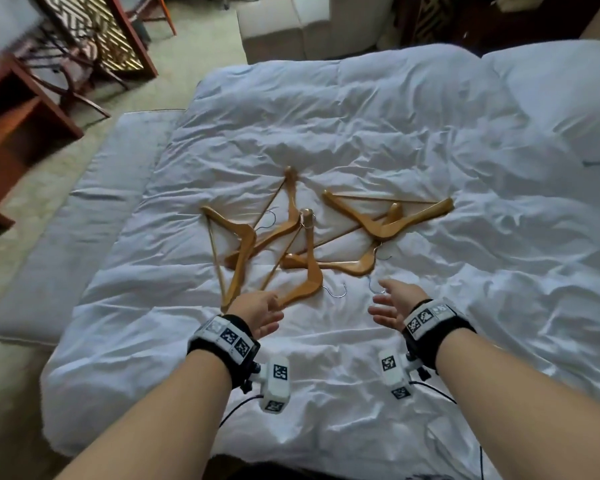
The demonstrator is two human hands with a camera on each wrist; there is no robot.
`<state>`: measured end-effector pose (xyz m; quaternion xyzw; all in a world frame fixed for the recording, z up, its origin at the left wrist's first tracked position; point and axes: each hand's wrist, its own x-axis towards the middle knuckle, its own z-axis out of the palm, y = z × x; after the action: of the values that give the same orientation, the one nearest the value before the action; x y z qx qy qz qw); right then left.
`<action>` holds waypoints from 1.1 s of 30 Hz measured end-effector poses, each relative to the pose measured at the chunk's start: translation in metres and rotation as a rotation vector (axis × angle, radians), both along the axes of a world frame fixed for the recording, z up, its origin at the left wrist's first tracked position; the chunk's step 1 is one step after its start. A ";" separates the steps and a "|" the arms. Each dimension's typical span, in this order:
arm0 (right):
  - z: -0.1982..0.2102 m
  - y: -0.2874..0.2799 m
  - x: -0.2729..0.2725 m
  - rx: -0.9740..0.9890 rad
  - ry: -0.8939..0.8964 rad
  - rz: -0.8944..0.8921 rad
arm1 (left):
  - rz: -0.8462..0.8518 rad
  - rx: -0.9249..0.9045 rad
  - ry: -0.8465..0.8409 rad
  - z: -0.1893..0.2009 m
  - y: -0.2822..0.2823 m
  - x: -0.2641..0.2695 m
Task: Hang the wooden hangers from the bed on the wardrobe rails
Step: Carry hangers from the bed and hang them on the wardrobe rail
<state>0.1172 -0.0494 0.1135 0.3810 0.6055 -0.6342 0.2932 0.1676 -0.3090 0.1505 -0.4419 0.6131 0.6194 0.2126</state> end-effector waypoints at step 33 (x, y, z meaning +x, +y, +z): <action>-0.132 -0.206 -0.072 0.168 -0.258 0.147 | 0.122 0.097 -0.395 -0.216 -0.211 -0.082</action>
<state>0.0452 -0.2554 -0.0186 0.4372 0.6399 -0.5041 0.3812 0.0856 -0.5196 -0.0652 -0.5803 0.5010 0.5613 0.3117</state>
